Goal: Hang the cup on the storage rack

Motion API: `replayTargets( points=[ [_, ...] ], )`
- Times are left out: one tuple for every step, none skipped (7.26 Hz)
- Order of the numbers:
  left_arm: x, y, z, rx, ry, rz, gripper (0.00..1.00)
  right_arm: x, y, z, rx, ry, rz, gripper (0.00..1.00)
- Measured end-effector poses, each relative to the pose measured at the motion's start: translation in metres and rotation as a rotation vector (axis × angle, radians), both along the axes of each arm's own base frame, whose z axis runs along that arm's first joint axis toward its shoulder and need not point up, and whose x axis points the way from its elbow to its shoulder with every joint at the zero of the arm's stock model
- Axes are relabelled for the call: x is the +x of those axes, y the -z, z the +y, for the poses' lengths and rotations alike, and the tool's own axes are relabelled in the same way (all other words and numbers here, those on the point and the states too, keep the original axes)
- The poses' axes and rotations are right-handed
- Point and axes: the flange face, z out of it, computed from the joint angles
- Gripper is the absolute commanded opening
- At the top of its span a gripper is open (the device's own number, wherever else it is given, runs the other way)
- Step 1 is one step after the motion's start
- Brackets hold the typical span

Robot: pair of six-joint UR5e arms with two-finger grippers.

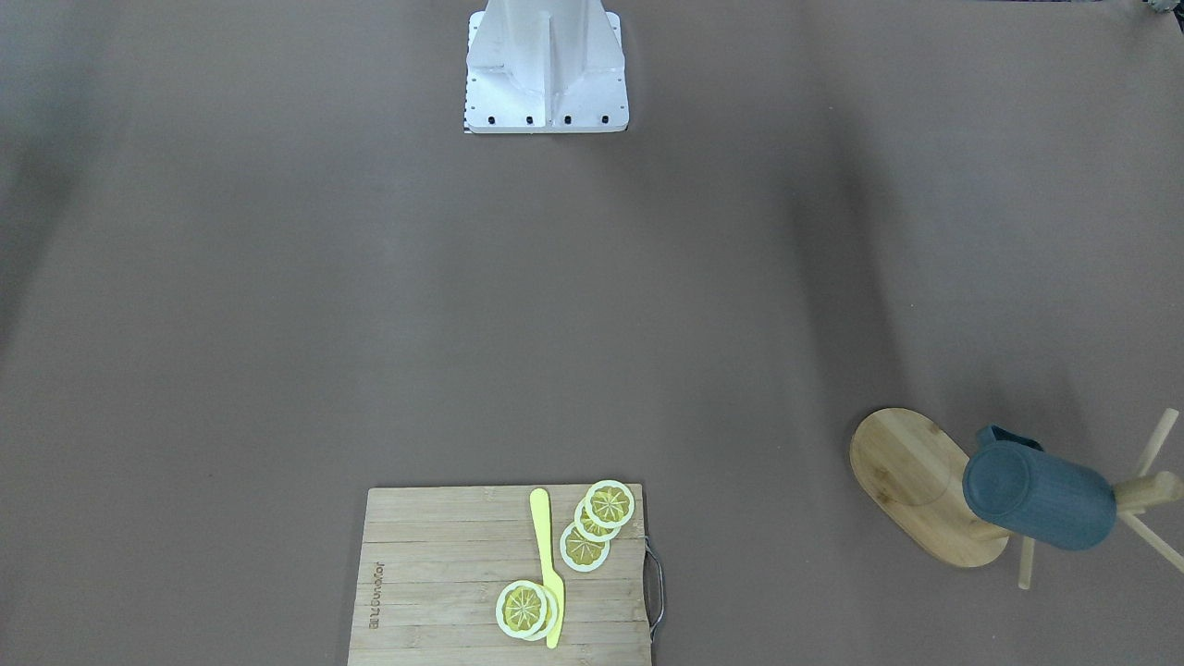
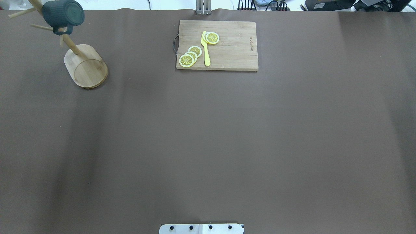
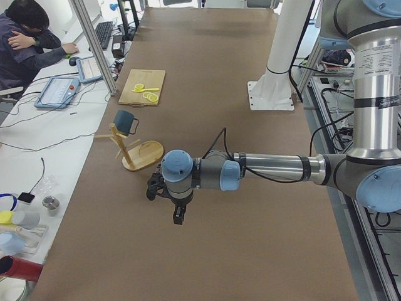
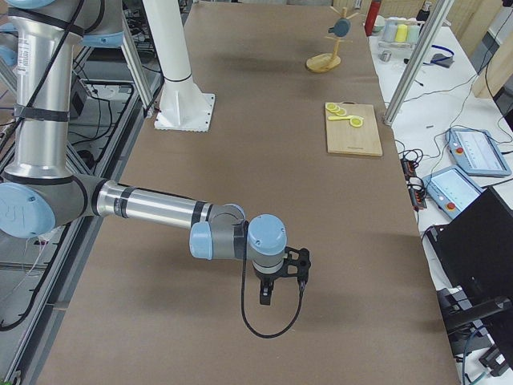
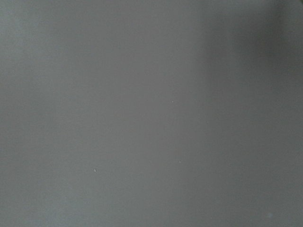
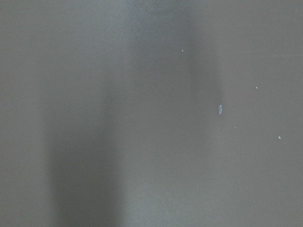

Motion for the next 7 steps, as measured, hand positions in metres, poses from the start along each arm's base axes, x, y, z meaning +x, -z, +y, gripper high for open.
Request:
replayTargets(
  points=[
    [0.000,0.001,0.000,0.002,-0.001,0.006,0.99,-0.004,0.006,-0.001,0.008,0.007,-0.012,1.00],
    [0.001,0.002,0.000,0.003,-0.002,0.008,0.99,-0.007,0.011,-0.002,0.012,0.013,-0.016,1.00],
    [0.001,0.002,0.000,0.002,-0.002,0.008,0.99,-0.009,0.014,-0.001,0.015,0.018,-0.017,1.00],
    [0.001,0.001,0.002,0.001,-0.003,0.008,0.99,-0.010,0.017,-0.001,0.019,0.021,-0.017,1.00],
    [0.001,0.000,0.007,-0.002,-0.003,0.006,0.99,-0.012,0.018,0.001,0.021,0.024,-0.014,1.00],
    [0.001,-0.001,0.010,-0.004,-0.002,0.002,0.99,-0.012,0.016,0.003,0.020,0.027,-0.010,1.00],
    [0.001,-0.003,0.012,-0.007,-0.002,0.000,0.99,-0.013,0.014,0.005,0.019,0.028,-0.008,1.00]
  ],
)
